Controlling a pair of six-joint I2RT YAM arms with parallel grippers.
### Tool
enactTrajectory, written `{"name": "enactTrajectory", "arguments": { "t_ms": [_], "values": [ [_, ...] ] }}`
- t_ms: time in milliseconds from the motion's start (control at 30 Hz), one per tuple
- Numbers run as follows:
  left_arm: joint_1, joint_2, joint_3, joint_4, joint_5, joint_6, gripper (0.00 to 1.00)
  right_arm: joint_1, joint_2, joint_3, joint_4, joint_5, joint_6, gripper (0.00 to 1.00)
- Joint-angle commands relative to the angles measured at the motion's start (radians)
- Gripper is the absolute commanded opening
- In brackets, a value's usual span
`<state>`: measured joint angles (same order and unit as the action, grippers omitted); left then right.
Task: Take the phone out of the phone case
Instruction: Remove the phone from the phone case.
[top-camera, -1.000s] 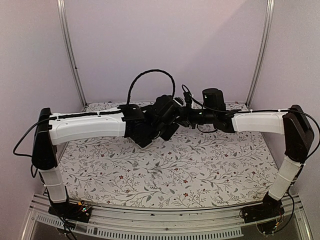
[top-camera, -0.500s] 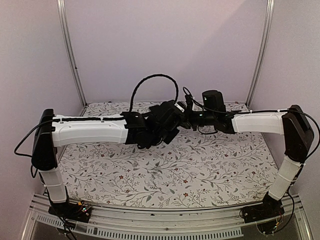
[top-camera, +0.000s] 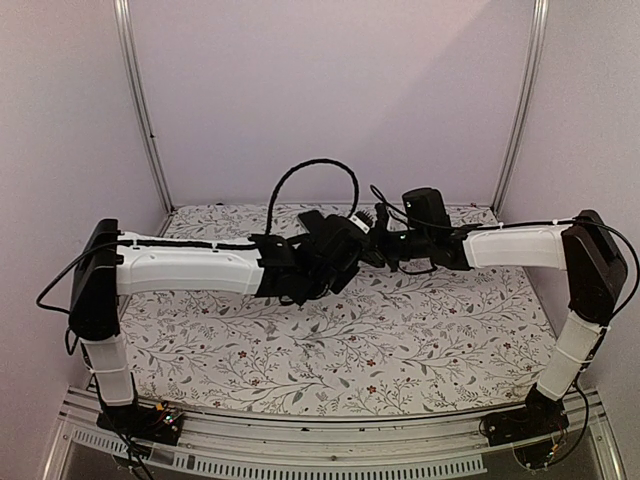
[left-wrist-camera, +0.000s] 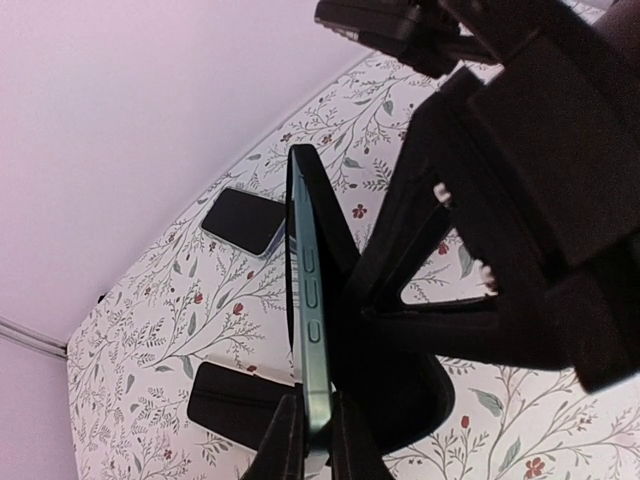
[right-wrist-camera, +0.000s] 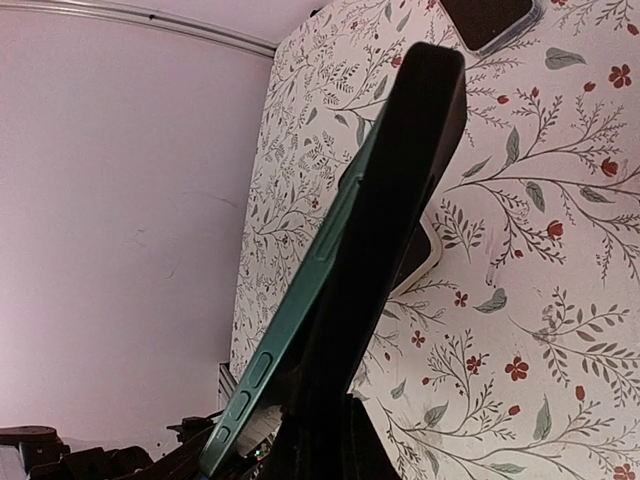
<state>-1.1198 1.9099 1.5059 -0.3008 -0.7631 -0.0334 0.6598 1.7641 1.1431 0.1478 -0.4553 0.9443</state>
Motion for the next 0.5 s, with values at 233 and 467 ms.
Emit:
{"name": "enactTrajectory", "arguments": {
  "t_ms": [233,467],
  "values": [
    [0.021,-0.047,-0.053,0.115,0.072,-0.078,0.0,0.008,-0.012,0.003,-0.004,0.019,-0.031,0.0],
    [0.033,-0.092,-0.068,0.12,0.094,-0.111,0.0,0.007,-0.018,0.009,-0.059,0.078,-0.072,0.0]
  ]
}}
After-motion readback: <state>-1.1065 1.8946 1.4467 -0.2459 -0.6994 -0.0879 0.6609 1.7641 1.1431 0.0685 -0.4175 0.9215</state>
